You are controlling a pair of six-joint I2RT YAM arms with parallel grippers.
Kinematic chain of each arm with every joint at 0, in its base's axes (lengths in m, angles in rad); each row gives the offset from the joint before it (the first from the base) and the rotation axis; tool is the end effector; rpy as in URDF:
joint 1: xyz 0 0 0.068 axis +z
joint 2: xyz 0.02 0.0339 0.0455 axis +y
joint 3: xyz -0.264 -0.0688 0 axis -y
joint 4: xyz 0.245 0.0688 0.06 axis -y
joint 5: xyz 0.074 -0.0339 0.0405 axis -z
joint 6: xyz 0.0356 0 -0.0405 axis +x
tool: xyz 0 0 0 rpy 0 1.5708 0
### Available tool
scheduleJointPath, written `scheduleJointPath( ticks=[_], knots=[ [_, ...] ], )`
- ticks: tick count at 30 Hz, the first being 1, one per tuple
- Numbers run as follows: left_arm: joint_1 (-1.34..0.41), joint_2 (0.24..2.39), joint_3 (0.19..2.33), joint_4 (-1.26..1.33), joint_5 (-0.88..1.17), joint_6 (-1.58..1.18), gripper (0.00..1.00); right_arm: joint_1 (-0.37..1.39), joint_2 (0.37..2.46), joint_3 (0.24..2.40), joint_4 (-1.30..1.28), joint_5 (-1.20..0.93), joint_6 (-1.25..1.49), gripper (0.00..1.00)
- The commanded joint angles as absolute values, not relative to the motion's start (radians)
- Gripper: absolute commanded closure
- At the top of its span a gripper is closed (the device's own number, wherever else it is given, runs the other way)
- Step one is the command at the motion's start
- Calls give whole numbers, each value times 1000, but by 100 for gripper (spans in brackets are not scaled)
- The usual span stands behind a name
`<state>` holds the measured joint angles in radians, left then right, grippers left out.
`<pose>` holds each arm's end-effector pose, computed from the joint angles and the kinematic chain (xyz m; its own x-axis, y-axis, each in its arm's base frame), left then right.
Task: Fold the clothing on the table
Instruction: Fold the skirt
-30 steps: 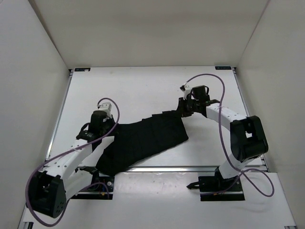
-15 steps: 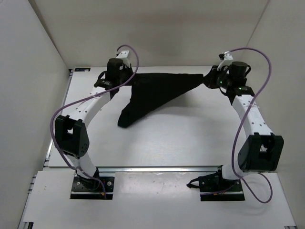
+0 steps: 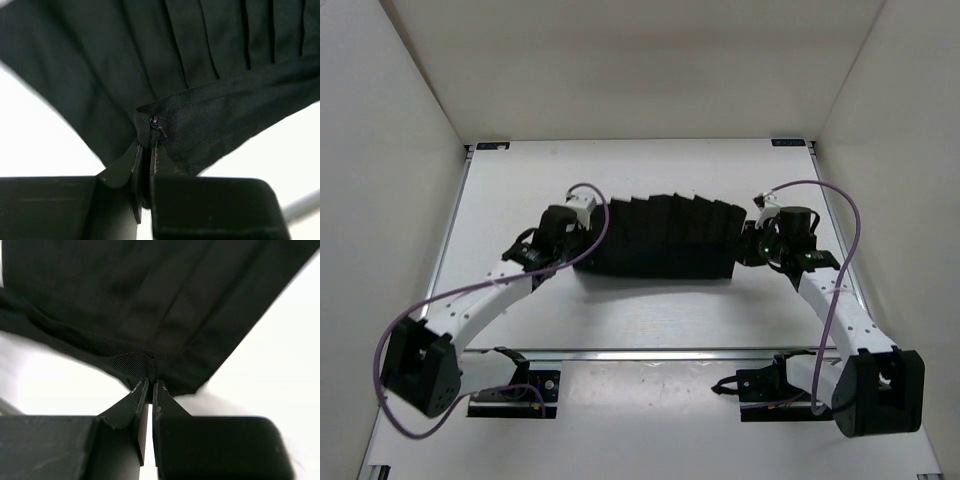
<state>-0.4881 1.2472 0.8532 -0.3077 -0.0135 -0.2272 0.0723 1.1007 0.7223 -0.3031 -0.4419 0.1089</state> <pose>0.2378 -0.1257 0.2544 -0.6591 0.0949 -0.7461 0.3196 0.9333 -0.1635 0.2310 0.0320 0.2472 -0.6677 0.0501 -0.7427 -0.3259 0.8773 0.3522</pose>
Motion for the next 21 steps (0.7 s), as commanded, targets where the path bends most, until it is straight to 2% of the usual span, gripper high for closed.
scheduleJointPath(
  ticks=[1,4,9,14,21],
  knots=[
    [-476,1077,784,-336,-19,-291,100,72,1009,729,-310,-384,126,100],
    [-353,1038,716,-282,30,-295,100,49,1048,707,-266,-443,135,100],
    [-282,1207,718,-279,40,-278,100,103,1259,721,-184,-523,130,100],
    [-276,1285,689,-250,2,-348,100,156,1490,908,-144,-572,98,100],
    [-230,1229,621,-271,-86,-408,100,224,1776,1207,-156,-606,60,100]
  ],
)
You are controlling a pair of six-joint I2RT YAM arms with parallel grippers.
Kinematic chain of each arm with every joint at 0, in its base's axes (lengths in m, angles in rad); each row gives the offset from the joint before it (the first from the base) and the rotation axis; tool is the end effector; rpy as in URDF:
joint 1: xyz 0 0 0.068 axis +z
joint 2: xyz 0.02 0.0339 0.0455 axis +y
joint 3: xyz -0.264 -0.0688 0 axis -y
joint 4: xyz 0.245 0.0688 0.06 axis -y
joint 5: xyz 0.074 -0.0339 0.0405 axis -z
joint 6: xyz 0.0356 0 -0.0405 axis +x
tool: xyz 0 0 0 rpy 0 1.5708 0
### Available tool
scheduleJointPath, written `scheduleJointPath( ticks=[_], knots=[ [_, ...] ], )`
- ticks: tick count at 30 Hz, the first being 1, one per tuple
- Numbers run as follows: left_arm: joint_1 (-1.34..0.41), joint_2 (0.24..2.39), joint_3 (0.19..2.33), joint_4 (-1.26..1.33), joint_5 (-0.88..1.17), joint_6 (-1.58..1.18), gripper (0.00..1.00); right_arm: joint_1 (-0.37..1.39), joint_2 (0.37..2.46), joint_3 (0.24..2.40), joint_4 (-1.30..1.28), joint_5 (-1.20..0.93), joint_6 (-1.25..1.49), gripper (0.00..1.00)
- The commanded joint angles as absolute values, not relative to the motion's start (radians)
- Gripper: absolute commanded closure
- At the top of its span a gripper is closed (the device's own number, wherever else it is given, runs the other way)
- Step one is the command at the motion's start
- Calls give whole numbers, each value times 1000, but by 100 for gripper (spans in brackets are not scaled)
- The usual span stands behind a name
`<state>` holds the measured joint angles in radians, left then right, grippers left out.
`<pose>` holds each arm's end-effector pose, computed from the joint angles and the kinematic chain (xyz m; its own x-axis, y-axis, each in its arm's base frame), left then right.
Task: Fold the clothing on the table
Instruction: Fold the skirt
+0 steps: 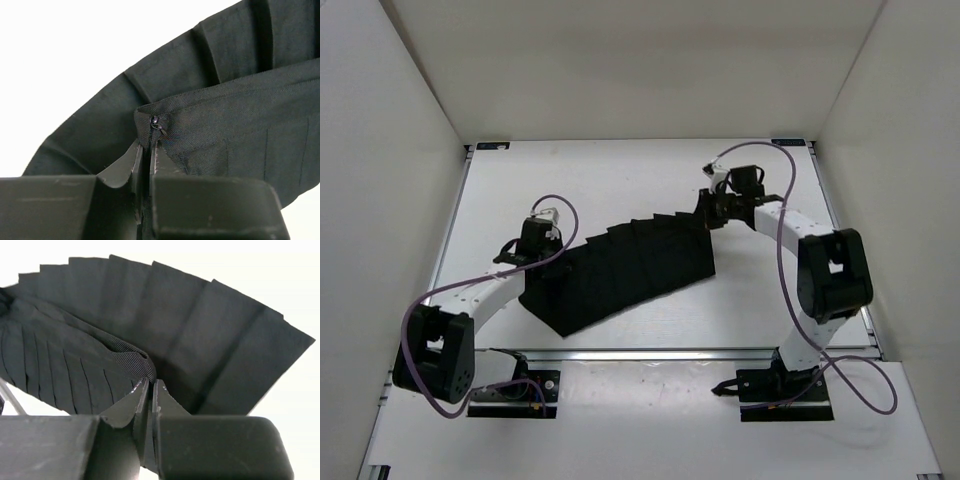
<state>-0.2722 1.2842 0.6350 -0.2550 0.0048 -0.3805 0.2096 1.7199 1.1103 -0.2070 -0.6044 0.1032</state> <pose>0.2355 -0.0659 0.1803 -0.8038 -0.1612 -0.5727 -0.0289 0.9720 -0.2331 0.3530 0.0958 0.2082 -0.7659 -0.0763 -0.6384 -0.4754 0.7356 0.4825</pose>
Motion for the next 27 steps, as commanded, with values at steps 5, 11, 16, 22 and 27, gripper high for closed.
scheduleJointPath(
  ticks=[5,11,16,22,27],
  knots=[
    [-193,1158,583,-275,-104,-454,100,236,1911,1330,-146,-615,58,100],
    [-206,1103,491,-298,-89,-546,100,253,2162,1671,-202,-653,69,100],
    [-164,1103,434,-282,-104,-583,100,293,2365,2000,-354,-615,12,99],
    [-132,1163,468,-319,-89,-578,75,301,2408,2039,-308,-661,60,38],
    [-181,1033,443,-330,-94,-610,1,310,2367,2008,-380,-583,-14,26]
  ],
)
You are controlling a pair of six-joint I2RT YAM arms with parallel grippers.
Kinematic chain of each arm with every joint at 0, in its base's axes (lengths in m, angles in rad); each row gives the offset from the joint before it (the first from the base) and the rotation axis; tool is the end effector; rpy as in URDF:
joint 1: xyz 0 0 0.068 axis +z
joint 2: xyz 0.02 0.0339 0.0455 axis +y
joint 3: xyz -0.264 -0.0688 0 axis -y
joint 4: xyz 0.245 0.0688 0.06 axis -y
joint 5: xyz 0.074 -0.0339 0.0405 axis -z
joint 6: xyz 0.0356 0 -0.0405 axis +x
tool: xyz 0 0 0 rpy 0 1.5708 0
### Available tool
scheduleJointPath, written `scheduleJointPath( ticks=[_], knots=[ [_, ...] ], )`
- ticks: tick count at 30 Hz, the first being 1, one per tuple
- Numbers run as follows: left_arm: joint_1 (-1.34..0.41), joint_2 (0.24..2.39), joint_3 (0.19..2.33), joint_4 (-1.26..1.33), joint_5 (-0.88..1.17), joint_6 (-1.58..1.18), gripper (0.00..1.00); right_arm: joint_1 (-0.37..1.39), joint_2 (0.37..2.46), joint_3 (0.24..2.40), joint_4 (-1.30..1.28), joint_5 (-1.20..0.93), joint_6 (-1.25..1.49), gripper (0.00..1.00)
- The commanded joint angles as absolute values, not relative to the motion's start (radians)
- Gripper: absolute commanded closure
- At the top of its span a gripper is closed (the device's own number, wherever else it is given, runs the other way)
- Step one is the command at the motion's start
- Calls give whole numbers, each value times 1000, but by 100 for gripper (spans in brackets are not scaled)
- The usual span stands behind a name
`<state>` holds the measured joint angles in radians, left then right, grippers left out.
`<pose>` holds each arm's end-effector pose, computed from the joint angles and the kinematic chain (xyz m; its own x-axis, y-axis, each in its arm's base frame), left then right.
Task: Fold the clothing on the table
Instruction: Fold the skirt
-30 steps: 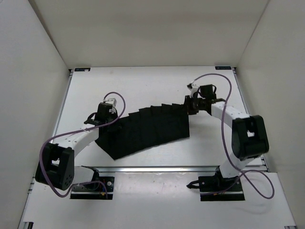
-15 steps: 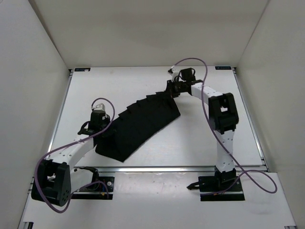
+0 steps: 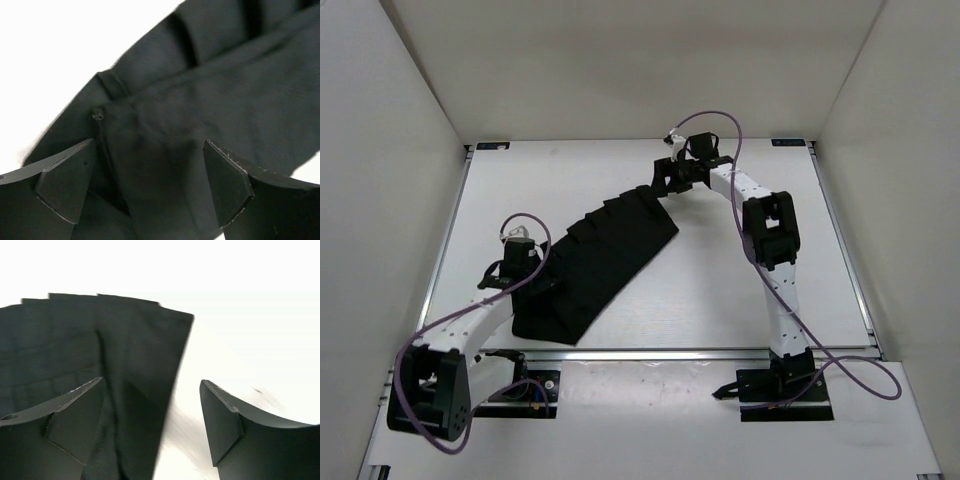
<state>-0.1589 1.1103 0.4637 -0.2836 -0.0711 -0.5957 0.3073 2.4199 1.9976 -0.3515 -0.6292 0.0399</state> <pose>0.1977 -0.0291 0.1625 -0.7203 -0.4514 -0.5267 -0.3482 0.8920 -0.2882 0.5081 0.1832 0.1704 -0.6913 -0.1856 -0.6983 -0.6187 0.6512 0.4395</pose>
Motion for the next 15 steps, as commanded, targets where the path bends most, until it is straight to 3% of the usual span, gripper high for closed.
scheduleJointPath(
  ticks=[1,5,8,12,14,15],
  knots=[
    [-186,981,442,-334,-103,-618,1,308,2346,1981,-374,-578,-23,26],
    [-213,842,460,-362,-135,-623,1,327,2272,1847,-370,-557,-66,26],
    [-216,885,485,-399,-121,-617,1,331,2235,1775,-380,-549,-91,28],
    [-235,975,492,-373,-69,-600,1,350,2206,1657,-327,-545,-89,46],
    [-244,1008,505,-350,-52,-585,1,351,2213,1646,-331,-540,-83,64],
    [-248,1031,517,-350,-43,-578,1,353,2223,1652,-340,-522,-75,83]
  ],
)
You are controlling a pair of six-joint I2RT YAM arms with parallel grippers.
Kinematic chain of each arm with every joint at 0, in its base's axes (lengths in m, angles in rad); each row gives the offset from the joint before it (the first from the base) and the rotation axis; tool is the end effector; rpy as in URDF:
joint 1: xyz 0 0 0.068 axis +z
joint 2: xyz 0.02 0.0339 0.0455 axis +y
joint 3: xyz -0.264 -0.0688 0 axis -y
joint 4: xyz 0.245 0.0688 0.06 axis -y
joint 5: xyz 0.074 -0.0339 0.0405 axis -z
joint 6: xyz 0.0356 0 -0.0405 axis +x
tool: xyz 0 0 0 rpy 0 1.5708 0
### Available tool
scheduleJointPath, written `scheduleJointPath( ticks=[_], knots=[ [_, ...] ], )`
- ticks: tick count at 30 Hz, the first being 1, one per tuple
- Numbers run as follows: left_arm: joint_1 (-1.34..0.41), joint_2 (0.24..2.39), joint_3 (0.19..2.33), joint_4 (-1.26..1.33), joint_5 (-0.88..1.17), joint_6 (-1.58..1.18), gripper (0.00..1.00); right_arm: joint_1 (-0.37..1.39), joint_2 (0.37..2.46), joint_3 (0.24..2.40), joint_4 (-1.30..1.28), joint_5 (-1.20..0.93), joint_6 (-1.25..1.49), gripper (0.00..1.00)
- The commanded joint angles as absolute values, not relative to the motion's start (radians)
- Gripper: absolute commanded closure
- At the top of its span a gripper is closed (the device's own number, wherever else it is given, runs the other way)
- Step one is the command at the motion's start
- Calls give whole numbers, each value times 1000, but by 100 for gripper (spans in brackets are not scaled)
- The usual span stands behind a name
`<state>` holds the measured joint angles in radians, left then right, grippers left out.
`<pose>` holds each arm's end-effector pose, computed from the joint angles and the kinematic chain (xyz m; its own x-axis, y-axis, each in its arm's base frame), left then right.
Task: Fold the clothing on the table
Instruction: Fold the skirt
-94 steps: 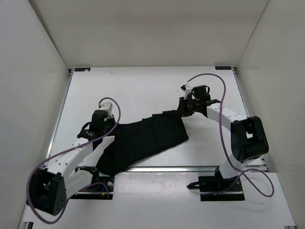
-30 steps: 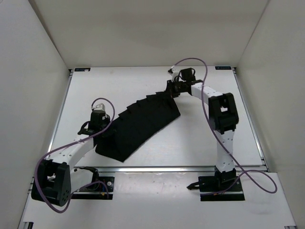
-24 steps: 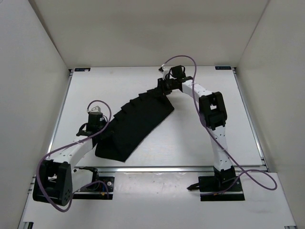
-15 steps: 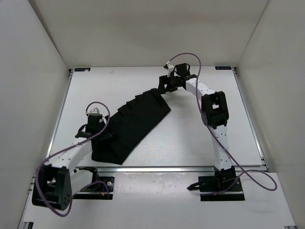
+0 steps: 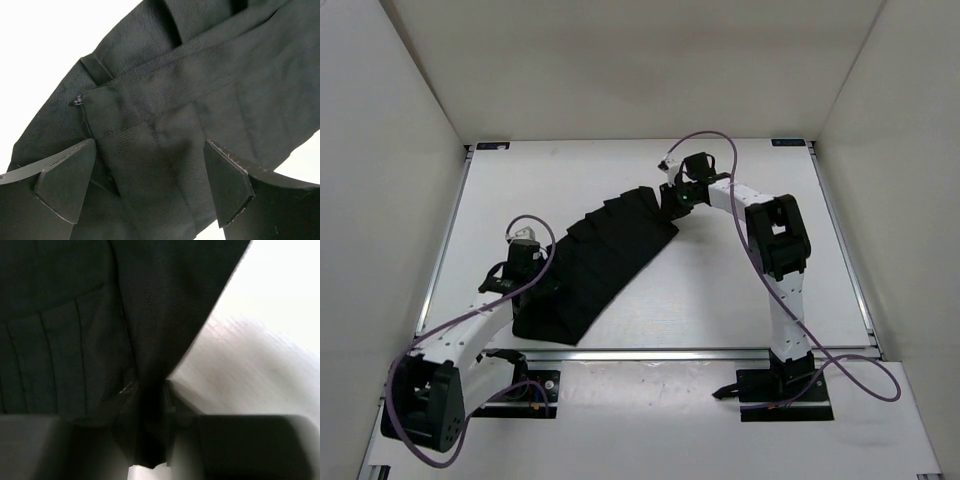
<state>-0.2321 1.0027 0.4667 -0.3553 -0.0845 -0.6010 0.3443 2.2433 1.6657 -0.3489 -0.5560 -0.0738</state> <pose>0.1837 -0.0403 0.1773 -0.7248 -0.4077 -0.5554 -0.2816 0.9110 -0.3012 0.4503 0.1814 0.1532 -0.7074 -0.3202 -0.6301 -0.6390 0.6707 0.3765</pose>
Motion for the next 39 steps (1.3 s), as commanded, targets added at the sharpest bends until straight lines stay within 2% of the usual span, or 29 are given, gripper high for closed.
scheduleJointPath(
  ticks=[1,4,7,15,19,25,26,27,28,29,31,34,39],
  knots=[
    [-247,1041,523,-348,-28,-566,1,350,2226,1658,-357,-511,-65,97],
    [-242,1097,566,-328,-8,-528,1,342,2234,1672,-420,-465,-46,100],
    [-236,1164,624,-319,-5,-480,1,293,2175,1579,-408,-404,0,100],
    [-265,1463,903,-318,129,-387,1,163,1691,975,-261,-350,193,100],
    [-294,1565,972,-317,186,-384,1,184,1493,813,-268,-273,239,100],
    [-325,1628,1014,-405,176,-347,2,104,1309,689,-284,-333,342,96],
    [-316,1609,997,-413,169,-345,1,92,1274,660,-269,-347,344,87],
    [-321,1595,983,-408,161,-338,2,71,1257,644,-261,-356,356,73],
    [-311,1563,956,-411,155,-342,2,60,1226,615,-246,-368,362,65],
    [-304,1533,928,-408,146,-341,1,39,1204,601,-226,-388,370,48],
    [-278,1493,897,-413,143,-345,1,17,1177,552,-177,-417,368,32],
    [-288,1448,861,-425,114,-345,1,23,1190,552,-146,-442,348,24],
    [-311,1420,804,-422,57,-419,1,81,1304,598,-110,-495,318,21]
  ],
)
